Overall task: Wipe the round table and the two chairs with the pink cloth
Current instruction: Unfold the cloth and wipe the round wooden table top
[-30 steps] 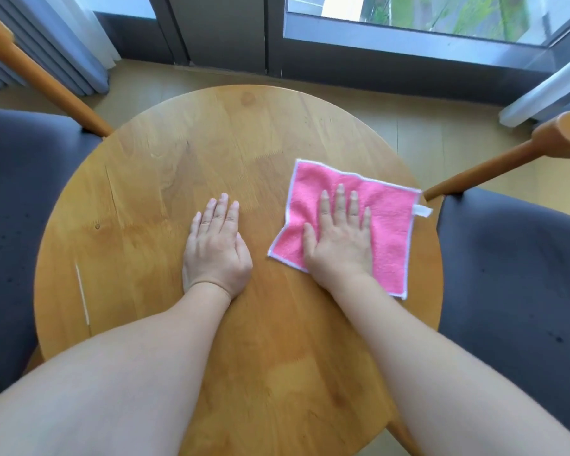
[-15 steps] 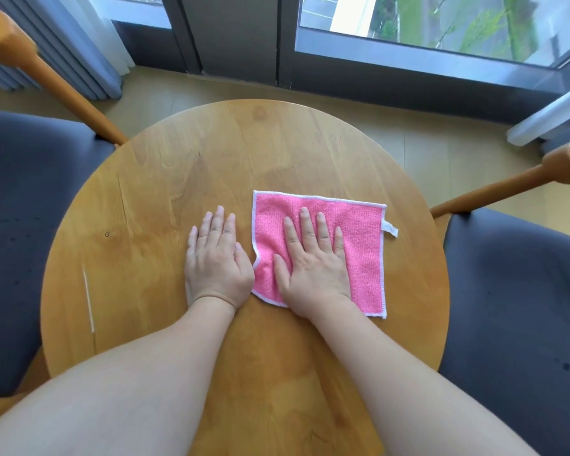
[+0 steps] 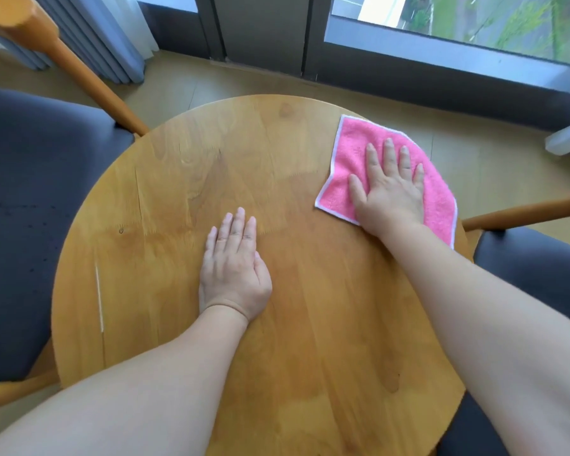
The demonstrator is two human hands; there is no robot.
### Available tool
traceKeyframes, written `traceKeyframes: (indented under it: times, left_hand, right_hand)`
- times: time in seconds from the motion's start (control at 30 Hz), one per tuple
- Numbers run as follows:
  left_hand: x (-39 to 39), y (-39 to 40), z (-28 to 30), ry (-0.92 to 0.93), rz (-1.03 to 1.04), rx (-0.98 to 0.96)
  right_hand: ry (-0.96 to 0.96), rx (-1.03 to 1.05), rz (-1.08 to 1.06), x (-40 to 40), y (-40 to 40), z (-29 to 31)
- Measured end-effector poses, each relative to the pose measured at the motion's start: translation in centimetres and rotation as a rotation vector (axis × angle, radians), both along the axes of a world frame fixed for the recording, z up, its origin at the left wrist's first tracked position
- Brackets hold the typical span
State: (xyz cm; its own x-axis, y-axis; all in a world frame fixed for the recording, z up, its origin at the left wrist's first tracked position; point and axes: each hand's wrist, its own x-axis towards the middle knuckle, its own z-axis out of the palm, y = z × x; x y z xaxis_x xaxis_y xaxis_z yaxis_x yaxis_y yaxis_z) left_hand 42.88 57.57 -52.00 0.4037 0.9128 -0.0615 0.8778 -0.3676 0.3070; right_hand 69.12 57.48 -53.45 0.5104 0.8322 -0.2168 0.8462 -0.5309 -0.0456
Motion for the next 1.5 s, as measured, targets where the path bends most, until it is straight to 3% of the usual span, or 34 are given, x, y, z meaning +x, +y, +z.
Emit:
traceKeyframes:
  times: [0.27, 0.6, 0.8, 1.17, 1.5]
  left_hand:
    - [0.1, 0.1, 0.1, -0.002, 0.001, 0.014]
    - [0.1, 0.1, 0.3, -0.060, 0.014, -0.004]
    - [-0.1, 0.0, 0.2, -0.098, 0.019, 0.000]
    - [-1.4, -0.8, 0.0, -0.163, 0.023, -0.004]
    - [-13.5, -0.7, -0.2, 0.100, 0.097, -0.010]
  right_hand:
    - [-0.020, -0.016, -0.042, 1.6, 5.5, 0.0]
    - [-0.001, 0.010, 0.273, -5.2, 7.8, 0.1]
    - [0.012, 0.020, 0.328, -7.0, 4.5, 0.3]
    - [0.038, 0.011, 0.236, -13.0, -5.9, 0.6]
    - [0.013, -0.072, 0.217, -16.5, -10.0, 0.7]
